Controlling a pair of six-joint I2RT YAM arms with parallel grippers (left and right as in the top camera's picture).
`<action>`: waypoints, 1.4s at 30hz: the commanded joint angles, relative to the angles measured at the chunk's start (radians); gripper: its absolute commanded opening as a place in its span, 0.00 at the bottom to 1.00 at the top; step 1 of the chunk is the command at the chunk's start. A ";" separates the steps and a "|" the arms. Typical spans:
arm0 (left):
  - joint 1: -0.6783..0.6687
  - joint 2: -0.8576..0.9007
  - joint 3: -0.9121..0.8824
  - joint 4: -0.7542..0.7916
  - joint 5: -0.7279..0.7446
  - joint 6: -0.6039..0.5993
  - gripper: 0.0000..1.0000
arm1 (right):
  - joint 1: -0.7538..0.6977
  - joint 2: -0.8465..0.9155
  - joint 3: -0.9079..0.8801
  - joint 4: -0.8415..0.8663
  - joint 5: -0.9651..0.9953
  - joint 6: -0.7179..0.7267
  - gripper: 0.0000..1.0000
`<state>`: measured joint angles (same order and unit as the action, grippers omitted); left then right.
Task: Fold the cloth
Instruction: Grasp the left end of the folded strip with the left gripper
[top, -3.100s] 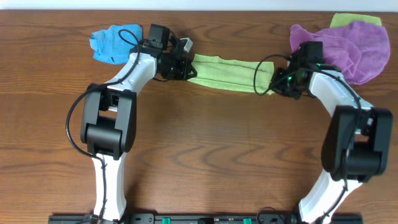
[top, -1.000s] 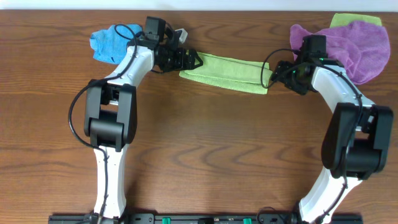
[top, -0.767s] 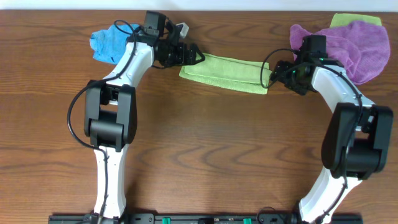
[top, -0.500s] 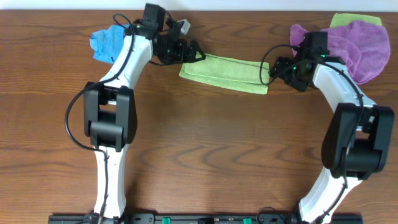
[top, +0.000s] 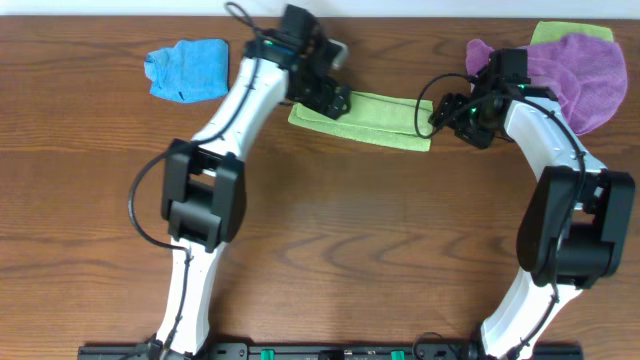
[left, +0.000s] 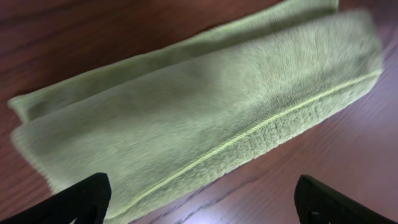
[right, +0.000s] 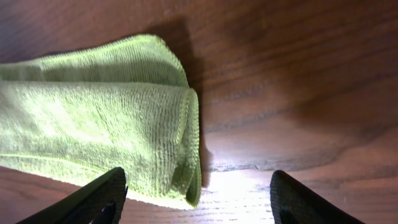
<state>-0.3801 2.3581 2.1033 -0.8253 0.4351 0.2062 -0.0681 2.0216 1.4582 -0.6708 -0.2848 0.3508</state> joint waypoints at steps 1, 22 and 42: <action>-0.007 0.003 0.013 0.008 -0.129 0.052 0.96 | 0.004 0.010 0.014 -0.013 -0.011 -0.025 0.74; 0.006 0.077 0.013 0.153 -0.191 0.040 0.95 | 0.004 0.010 0.014 -0.091 0.048 -0.120 0.75; 0.005 0.078 0.013 0.051 -0.152 -0.133 0.06 | 0.004 0.010 0.014 -0.093 0.060 -0.132 0.66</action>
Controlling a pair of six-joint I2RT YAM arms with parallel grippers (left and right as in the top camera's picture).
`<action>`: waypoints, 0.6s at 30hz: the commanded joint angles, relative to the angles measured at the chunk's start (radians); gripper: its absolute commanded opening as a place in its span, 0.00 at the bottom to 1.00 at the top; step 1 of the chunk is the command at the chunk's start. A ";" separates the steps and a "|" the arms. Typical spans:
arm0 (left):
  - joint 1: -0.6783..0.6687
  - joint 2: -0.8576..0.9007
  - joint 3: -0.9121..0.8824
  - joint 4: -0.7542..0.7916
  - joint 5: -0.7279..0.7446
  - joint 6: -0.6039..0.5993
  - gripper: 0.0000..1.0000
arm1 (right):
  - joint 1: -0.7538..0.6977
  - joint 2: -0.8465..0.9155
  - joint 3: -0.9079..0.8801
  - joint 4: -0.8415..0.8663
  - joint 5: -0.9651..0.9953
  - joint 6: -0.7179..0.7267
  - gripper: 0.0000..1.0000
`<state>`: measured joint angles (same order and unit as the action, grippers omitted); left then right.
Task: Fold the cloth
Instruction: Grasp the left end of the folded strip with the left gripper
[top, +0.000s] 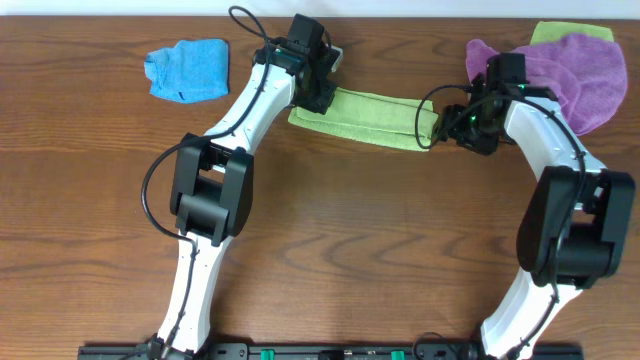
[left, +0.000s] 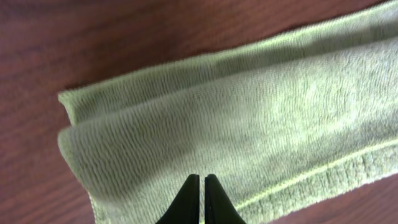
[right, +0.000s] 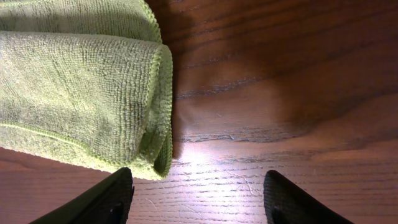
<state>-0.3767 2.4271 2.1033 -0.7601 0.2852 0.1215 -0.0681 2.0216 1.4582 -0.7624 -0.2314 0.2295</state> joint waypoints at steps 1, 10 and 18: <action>0.002 0.009 0.013 -0.018 -0.003 -0.071 0.06 | 0.004 0.010 0.014 -0.002 0.007 -0.010 0.66; -0.001 0.009 0.013 0.005 -0.035 -0.037 0.06 | 0.004 0.010 0.014 -0.008 0.007 -0.010 0.65; -0.016 0.013 0.013 0.040 -0.155 0.082 0.06 | 0.004 0.010 0.014 -0.005 0.006 -0.010 0.59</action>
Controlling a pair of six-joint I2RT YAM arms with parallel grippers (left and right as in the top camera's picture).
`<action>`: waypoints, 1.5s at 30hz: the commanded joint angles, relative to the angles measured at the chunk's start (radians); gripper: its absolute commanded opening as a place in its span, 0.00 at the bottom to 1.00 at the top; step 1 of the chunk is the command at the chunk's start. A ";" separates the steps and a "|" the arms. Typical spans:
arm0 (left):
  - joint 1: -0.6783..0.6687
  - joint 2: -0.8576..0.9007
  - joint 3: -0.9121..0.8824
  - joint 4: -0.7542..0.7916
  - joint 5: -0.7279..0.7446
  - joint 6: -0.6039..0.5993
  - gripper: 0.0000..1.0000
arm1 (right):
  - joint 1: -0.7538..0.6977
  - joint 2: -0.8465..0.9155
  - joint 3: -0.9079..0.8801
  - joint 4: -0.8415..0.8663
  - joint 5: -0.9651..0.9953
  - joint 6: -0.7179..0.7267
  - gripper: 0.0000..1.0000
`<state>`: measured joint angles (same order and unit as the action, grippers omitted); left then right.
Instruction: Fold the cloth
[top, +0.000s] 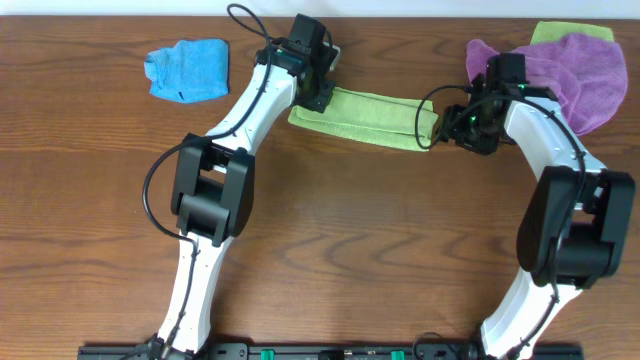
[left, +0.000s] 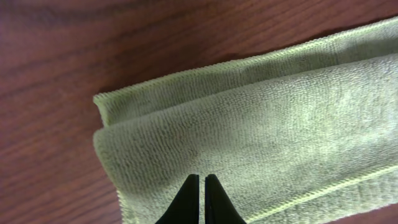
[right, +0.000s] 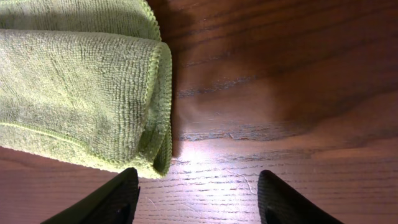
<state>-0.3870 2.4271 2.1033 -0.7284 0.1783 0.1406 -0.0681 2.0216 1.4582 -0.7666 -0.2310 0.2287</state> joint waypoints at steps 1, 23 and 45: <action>-0.006 0.014 0.013 0.016 -0.048 0.066 0.06 | 0.004 0.010 0.014 0.000 0.006 -0.010 0.58; -0.006 0.071 0.013 0.025 -0.085 0.100 0.06 | -0.005 0.010 0.013 0.025 0.062 -0.013 0.87; -0.006 0.071 0.013 0.021 -0.081 0.100 0.06 | -0.022 0.100 -0.022 0.127 -0.301 0.036 0.84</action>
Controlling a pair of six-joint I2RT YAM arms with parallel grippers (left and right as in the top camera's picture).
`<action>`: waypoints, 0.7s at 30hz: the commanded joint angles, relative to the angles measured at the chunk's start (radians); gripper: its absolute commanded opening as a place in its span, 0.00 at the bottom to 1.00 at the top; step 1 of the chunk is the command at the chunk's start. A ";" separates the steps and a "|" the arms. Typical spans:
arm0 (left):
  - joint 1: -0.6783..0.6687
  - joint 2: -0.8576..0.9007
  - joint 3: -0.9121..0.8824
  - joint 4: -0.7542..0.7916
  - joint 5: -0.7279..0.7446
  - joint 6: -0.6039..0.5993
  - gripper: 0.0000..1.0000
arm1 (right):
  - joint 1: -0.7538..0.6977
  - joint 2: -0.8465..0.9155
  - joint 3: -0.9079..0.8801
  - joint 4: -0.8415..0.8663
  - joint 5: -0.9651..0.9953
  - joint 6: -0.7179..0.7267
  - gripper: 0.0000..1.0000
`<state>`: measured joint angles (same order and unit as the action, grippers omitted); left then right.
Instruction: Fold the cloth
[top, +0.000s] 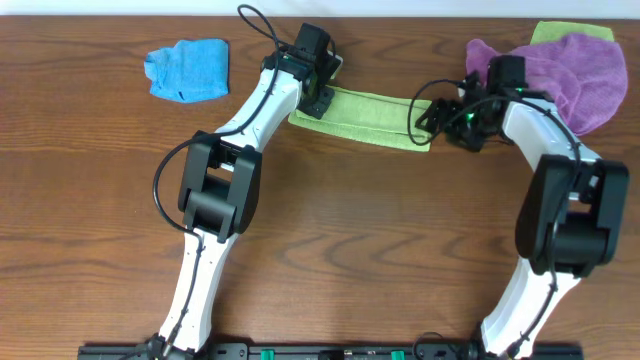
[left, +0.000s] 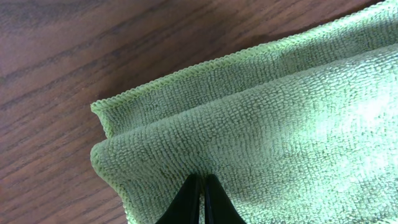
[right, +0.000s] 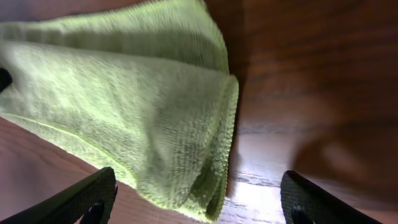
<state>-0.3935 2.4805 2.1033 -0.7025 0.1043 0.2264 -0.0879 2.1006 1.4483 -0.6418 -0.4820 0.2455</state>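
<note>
The green cloth (top: 365, 117) lies folded into a long strip at the back of the table. My left gripper (top: 318, 98) is at its left end. In the left wrist view the left gripper (left: 201, 182) is shut, its closed tips resting on the cloth's top layer (left: 267, 137) near the folded end. My right gripper (top: 432, 117) stands open at the strip's right end. In the right wrist view the cloth's rolled end (right: 186, 143) lies between the wide-spread fingers of the right gripper (right: 198, 183), nearer the left one.
A crumpled blue cloth (top: 188, 68) lies at the back left. A purple cloth (top: 575, 70) sits on another green one (top: 570, 32) at the back right, just behind my right arm. The table's far edge (top: 420, 14) runs close behind the strip.
My left gripper, still shut, has come down so its tips touch the cloth's left end. My right gripper has shifted left and stands wider, with the cloth's right end now between its fingers.
First both grippers were open, the left over the strip's left part, the right beside its right end. Then the left was shut above the left end and stayed so. Now its tips rest on the cloth and the right straddles the other end.
</note>
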 joint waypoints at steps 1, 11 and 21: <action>0.000 0.018 0.013 -0.005 -0.007 0.014 0.06 | -0.002 0.026 -0.013 0.002 -0.050 0.020 0.84; 0.000 0.018 0.013 -0.003 -0.007 0.014 0.06 | -0.002 0.032 -0.098 0.112 -0.133 0.087 0.82; 0.000 0.018 0.013 0.000 -0.007 0.014 0.06 | 0.000 0.032 -0.230 0.234 -0.154 0.162 0.71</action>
<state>-0.3939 2.4805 2.1033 -0.7017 0.1043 0.2333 -0.0940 2.0857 1.2861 -0.3969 -0.6807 0.3630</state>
